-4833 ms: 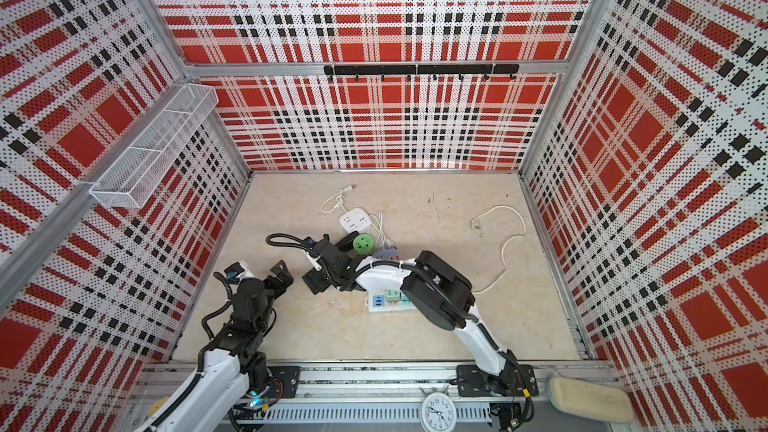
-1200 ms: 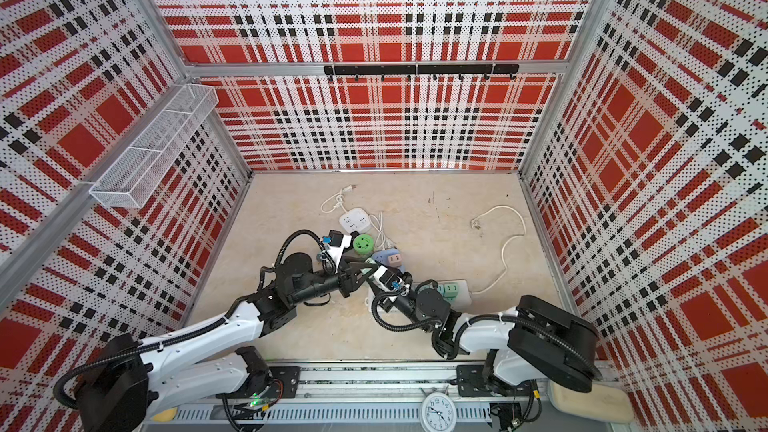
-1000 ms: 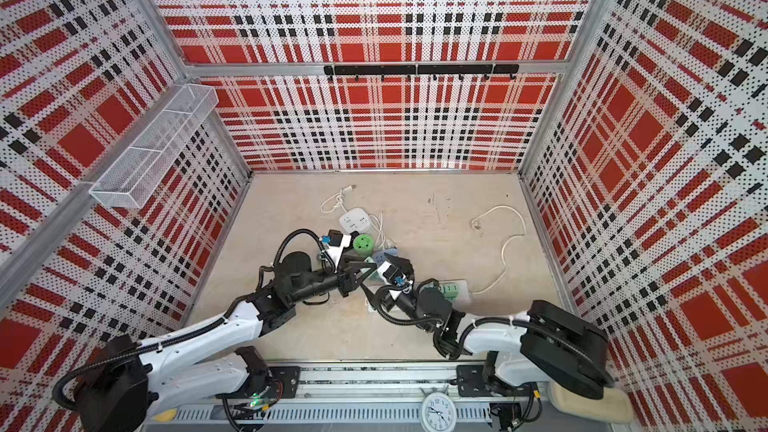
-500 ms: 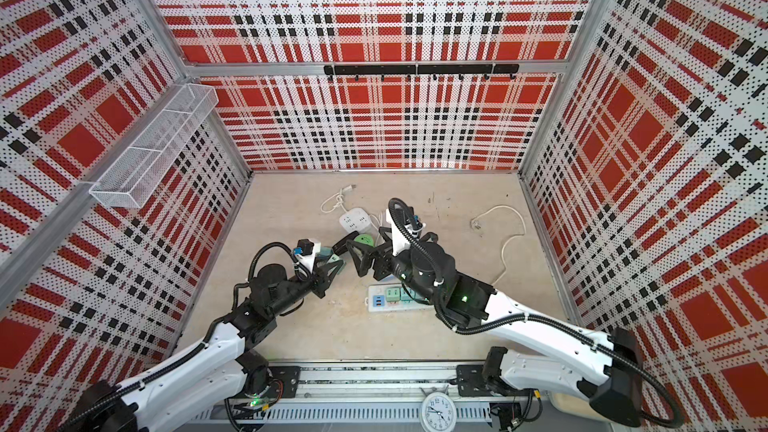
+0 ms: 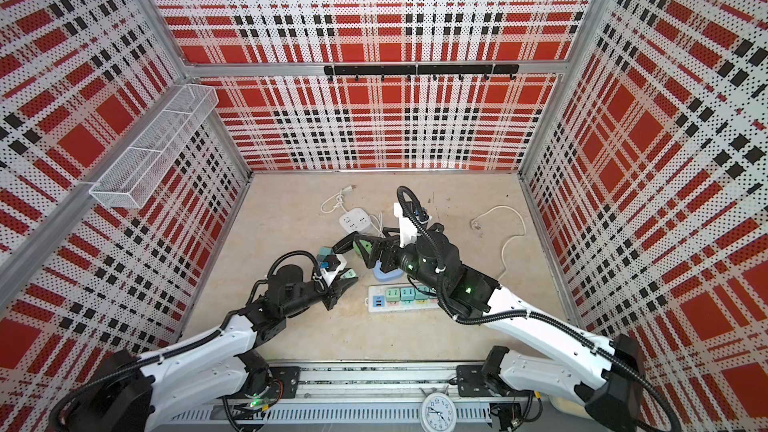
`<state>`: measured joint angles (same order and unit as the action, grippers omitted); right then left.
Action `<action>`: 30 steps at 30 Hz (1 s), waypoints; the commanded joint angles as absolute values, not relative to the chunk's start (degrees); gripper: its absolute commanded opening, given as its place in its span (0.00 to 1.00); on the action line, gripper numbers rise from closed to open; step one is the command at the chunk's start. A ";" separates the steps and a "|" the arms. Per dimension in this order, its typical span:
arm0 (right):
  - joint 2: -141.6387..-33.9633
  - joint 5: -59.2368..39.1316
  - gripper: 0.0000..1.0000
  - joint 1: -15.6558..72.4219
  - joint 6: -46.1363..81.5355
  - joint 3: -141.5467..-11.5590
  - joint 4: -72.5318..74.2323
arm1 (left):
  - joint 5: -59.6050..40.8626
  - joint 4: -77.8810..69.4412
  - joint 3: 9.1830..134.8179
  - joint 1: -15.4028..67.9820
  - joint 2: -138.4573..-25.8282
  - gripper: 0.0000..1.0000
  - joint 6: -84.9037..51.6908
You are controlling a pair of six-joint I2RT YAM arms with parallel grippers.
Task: Insert the plug
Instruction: 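Carry the mint-green adapter over the blue socket cube while the right gripper withdraws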
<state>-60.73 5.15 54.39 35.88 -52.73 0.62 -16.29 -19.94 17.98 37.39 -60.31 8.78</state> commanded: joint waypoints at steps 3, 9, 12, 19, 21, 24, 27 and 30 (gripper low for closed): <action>-62.21 5.45 0.94 54.39 35.79 -54.04 3.83 | -20.89 -23.49 24.04 40.12 -69.97 0.00 14.25; -63.36 6.25 0.96 54.12 34.46 -54.42 4.53 | -22.33 -27.01 28.61 41.87 -79.40 0.00 14.23; -61.95 8.83 0.97 54.04 34.20 -55.18 0.87 | -23.35 -29.73 30.27 41.75 -83.12 0.00 13.53; -56.75 13.35 1.00 53.20 34.09 -51.27 0.08 | -22.12 -35.27 32.14 41.68 -88.71 0.00 11.93; -55.75 15.20 1.00 52.69 33.79 -50.97 -2.13 | -21.25 -35.38 32.31 41.67 -89.08 0.00 11.85; -52.90 17.31 1.00 50.81 33.31 -47.95 -2.68 | -20.65 -35.43 32.38 41.23 -89.17 0.00 11.99; -49.19 18.46 1.00 48.07 33.42 -42.75 -0.59 | -20.71 -35.49 32.29 40.48 -89.17 0.00 12.07; -46.35 18.35 1.00 45.44 33.74 -39.25 -0.22 | -19.55 -35.54 32.15 39.61 -89.17 0.00 12.34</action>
